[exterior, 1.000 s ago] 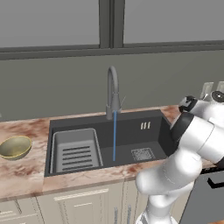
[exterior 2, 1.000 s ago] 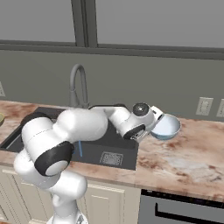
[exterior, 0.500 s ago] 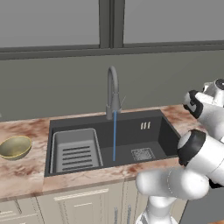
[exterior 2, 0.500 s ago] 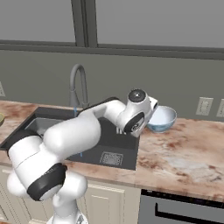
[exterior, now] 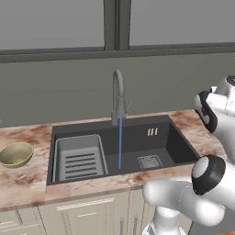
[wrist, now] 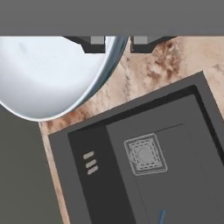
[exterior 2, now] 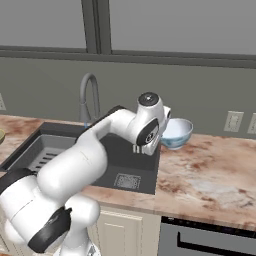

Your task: Rinse each bowl for a few seconds and place them down in the sink or on the counter.

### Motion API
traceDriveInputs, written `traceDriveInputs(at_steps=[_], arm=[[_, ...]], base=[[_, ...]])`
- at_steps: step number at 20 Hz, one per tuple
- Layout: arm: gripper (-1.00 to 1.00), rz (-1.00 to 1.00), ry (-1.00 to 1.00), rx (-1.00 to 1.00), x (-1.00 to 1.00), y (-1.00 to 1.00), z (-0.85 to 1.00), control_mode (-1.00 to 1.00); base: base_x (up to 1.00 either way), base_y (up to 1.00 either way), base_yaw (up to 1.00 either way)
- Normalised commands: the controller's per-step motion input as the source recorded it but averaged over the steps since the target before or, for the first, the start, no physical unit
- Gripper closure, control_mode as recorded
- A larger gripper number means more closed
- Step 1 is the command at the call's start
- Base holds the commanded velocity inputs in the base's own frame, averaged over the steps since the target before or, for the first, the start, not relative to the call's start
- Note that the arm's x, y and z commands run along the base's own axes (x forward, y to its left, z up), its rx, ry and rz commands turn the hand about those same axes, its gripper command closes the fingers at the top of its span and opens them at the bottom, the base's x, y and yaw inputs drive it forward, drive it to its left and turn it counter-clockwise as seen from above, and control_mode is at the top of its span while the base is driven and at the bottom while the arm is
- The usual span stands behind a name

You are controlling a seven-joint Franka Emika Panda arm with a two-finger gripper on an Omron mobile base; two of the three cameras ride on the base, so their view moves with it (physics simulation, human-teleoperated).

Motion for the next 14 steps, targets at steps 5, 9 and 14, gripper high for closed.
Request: traceDriveInputs(at_steps=[5,9,14], arm=[[1.00,0.14,0.02,-0.02,-0.21,0.31,0.06,-1.00],[1.00,0.13,0.00,0.00,-0.18,0.32,0.00,-1.00],[1.00,0.10,0.00,0.00,-0.16,0.39,0.00,-1.00]], base=[[0.00,0.00,0.00],[0.00,0.00,0.00],[0.00,0.00,0.00]])
